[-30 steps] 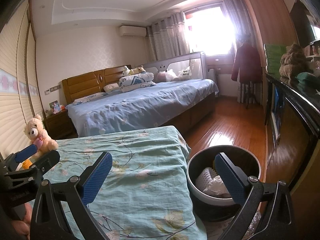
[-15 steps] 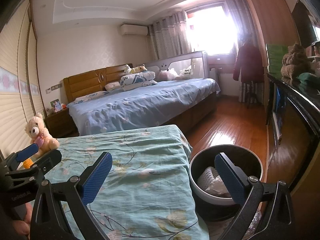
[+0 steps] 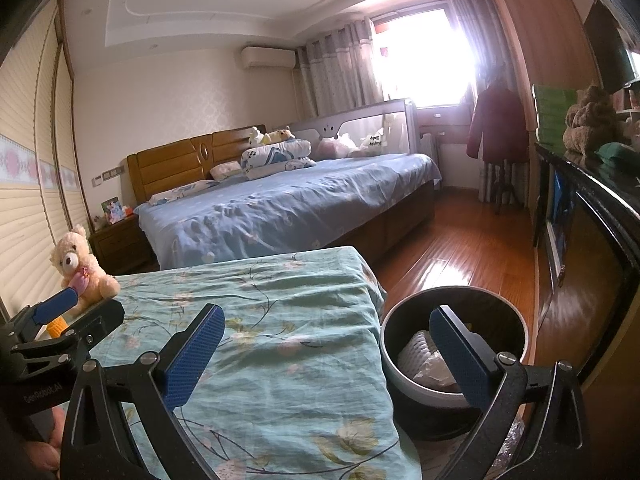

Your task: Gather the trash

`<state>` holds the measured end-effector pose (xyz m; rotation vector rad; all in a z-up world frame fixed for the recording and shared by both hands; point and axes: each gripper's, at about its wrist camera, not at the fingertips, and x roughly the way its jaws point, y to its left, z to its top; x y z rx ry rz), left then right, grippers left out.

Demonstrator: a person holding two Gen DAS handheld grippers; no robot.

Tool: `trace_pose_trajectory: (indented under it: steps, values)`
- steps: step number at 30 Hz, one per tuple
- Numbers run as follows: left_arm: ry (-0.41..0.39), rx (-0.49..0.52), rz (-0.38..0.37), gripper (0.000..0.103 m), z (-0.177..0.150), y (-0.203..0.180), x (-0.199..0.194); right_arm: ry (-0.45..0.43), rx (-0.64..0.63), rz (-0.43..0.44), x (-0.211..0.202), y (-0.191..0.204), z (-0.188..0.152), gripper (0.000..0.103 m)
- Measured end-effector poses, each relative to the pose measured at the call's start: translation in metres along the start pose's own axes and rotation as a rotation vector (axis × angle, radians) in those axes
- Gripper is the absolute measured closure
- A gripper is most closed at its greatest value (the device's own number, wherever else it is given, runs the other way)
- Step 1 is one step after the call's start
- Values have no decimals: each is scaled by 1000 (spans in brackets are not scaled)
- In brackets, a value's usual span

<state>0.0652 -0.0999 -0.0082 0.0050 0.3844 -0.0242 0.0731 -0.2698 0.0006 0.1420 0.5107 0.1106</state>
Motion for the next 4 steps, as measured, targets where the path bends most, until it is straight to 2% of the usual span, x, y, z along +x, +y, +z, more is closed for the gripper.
trace_pose_trajectory:
  steps: [4]
  values:
    - [12, -9, -1, 1, 0, 3, 2, 10, 1, 5, 4, 3, -6, 0]
